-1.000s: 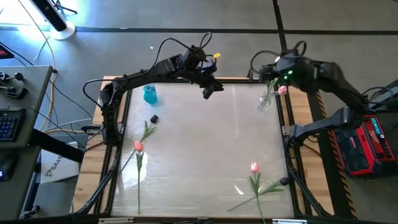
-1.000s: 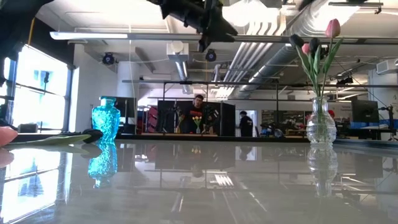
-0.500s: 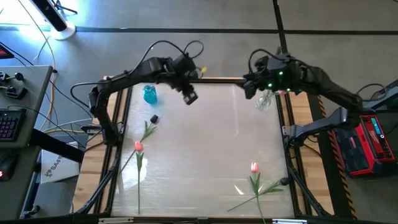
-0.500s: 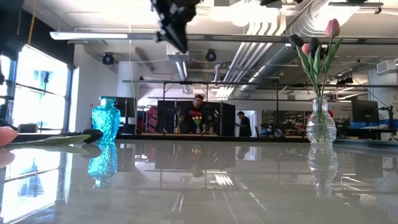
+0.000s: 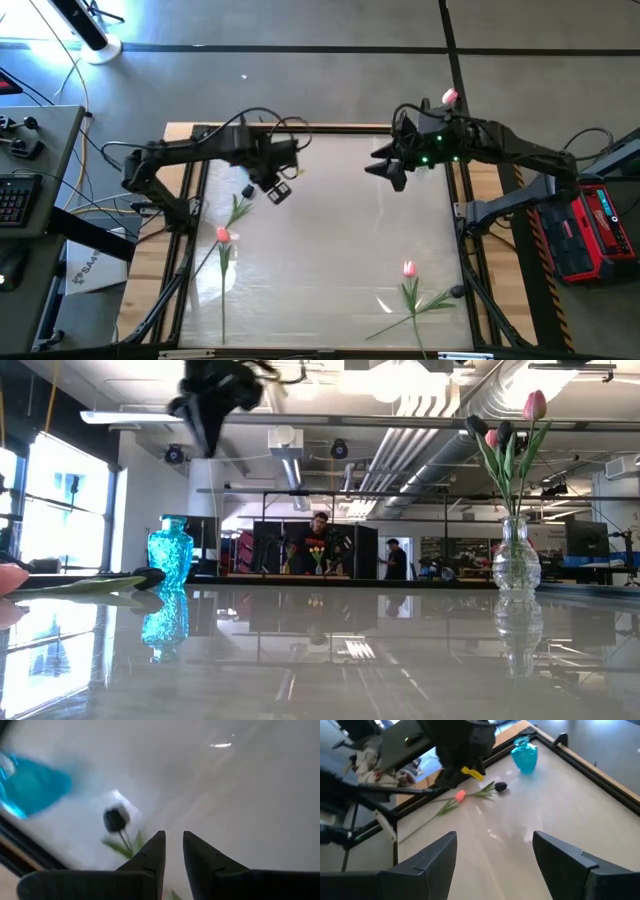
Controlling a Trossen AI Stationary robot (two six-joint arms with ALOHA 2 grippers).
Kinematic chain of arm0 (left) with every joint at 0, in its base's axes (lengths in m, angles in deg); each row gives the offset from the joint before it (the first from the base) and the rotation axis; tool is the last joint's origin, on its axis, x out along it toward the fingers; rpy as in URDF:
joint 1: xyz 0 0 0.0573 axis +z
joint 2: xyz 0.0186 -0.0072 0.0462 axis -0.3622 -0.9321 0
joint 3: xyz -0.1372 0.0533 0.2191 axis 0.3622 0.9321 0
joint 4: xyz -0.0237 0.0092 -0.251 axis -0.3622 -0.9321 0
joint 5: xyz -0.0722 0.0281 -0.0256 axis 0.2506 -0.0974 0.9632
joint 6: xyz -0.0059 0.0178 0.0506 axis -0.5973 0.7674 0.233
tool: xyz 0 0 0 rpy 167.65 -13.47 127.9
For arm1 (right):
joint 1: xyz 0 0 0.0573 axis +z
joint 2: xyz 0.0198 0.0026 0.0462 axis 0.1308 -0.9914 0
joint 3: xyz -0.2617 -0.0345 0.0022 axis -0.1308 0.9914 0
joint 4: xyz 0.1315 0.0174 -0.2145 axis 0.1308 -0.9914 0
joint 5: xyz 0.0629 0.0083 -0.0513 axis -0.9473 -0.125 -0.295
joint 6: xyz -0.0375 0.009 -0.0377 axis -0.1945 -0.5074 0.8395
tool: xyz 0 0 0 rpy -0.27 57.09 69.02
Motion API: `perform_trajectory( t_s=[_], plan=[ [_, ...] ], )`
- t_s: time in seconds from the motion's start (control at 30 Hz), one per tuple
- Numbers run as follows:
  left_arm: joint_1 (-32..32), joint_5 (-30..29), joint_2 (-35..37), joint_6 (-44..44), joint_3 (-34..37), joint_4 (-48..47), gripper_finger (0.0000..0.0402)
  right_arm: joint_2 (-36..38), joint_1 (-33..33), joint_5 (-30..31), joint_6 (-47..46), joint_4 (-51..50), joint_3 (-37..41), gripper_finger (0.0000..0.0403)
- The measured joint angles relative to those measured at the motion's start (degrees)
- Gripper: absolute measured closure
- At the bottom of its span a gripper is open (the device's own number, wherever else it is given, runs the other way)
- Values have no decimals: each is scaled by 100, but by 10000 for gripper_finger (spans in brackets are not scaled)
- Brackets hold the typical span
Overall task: Sort flowers into vase by color
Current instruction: Put the black flower into the blue vase
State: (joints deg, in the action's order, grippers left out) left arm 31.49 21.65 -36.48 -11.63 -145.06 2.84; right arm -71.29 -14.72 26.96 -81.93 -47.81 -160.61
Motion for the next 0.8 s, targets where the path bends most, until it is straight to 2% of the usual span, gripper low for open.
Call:
perform_trajectory(
  t_s=[0.2, 0.37, 0.47, 0.7, 0.8],
  plan=[
    [-34, 224, 1027, -959, 1791, 722, 349, 2, 352, 302, 93, -4, -1, 153],
    [-2, 291, 1555, -1560, 2929, 1269, 349, 2, 553, 560, 370, -13, 0, 153],
    [-2, 309, 1606, -1740, 3356, 1320, 349, -20, 578, 607, 402, -6, 0, 153],
    [49, 338, 1601, -1572, 4058, 1635, 349, -155, 764, 517, 454, -67, 0, 153],
    [113, 688, 1603, -1197, 4307, 2232, 349, -406, 860, 841, 545, -10, 0, 153]
  ],
)
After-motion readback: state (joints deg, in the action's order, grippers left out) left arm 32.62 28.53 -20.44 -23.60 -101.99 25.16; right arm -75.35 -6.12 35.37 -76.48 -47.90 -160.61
